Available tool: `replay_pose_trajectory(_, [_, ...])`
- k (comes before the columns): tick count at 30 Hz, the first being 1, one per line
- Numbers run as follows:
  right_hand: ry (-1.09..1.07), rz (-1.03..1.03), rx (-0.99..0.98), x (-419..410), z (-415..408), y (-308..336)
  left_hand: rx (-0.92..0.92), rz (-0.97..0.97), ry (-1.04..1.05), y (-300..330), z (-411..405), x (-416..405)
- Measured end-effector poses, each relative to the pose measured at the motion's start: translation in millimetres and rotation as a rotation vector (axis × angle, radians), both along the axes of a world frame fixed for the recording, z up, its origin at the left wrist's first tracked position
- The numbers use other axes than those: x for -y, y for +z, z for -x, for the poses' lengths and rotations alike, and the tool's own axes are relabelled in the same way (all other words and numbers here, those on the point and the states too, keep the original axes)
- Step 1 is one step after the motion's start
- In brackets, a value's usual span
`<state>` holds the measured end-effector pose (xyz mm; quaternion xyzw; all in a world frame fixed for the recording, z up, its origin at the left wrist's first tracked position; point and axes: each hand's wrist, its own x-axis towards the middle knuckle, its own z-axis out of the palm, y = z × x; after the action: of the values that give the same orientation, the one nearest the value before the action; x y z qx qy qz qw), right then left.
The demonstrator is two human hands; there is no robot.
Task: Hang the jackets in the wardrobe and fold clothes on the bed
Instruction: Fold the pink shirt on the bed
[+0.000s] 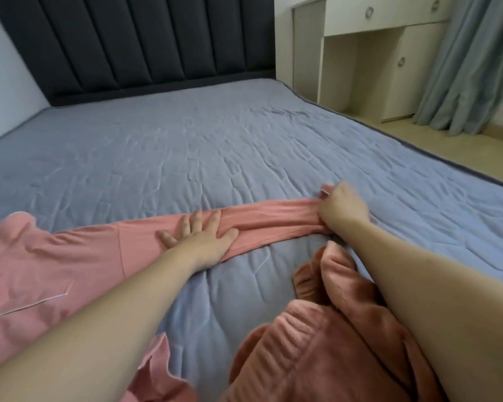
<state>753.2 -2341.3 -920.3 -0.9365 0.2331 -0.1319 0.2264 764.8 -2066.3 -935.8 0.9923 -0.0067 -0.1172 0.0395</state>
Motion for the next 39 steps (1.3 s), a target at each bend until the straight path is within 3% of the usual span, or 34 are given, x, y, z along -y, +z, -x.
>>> replay_pose_trajectory(2, [-0.022,0.082,0.221,13.4,-10.2,5.6,0.025,0.036,-0.057,0.5,-12.4,20.5])
replay_pose_trajectory(4, [-0.082,0.180,0.303,21.3,-18.8,7.5,0.124,0.057,-0.094,-10.4,-13.6,38.9])
replay_pose_trajectory(7, [-0.089,0.281,0.118,14.8,-22.6,-15.6,0.348,0.007,-0.097,-34.5,-1.8,48.8])
replay_pose_trajectory(9, [-0.083,0.257,0.085,7.9,-18.7,-26.5,0.403,-0.019,-0.071,-38.0,2.6,50.0])
replay_pose_trajectory(13, [0.116,0.223,0.125,-19.3,-7.2,-4.9,0.290,-0.053,-0.054,-30.1,18.9,43.4])
replay_pose_trajectory(18, [0.373,0.276,-0.066,-72.5,30.5,36.1,0.096,-0.036,-0.195,-3.1,91.3,-11.0])
replay_pose_trajectory(20, [0.430,0.275,-0.126,-94.2,43.8,64.1,0.179,-0.083,-0.190,15.8,132.0,-47.4])
replay_pose_trajectory(23, [0.570,0.300,-0.122,-144.3,71.5,94.8,0.472,-0.004,-0.111,48.5,200.3,-94.0])
replay_pose_trajectory(25, [0.748,0.254,-0.289,-188.9,104.5,98.2,0.622,0.071,-0.082,55.7,248.3,-120.6])
replay_pose_trajectory(27, [0.858,0.127,-0.596,-227.9,144.5,86.0,0.511,0.117,-0.070,48.1,300.8,-140.0])
replay_pose_trajectory(29, [0.837,0.058,-0.825,-254.9,181.8,65.5,0.277,0.059,0.002,33.1,344.5,-152.9])
replay_pose_trajectory(32, [0.790,0.050,-0.685,-271.7,214.5,41.7,0.158,-0.068,0.034,20.6,364.3,-166.6])
replay_pose_trajectory(36, [0.506,-0.559,-0.656,-267.1,241.0,58.9,0.060,0.201,-0.022,58.2,360.5,-188.6])
replay_pose_trajectory(39, [0.502,-0.446,-0.809,-266.7,269.7,83.1,-0.136,0.374,-0.065,110.8,375.6,-225.9])
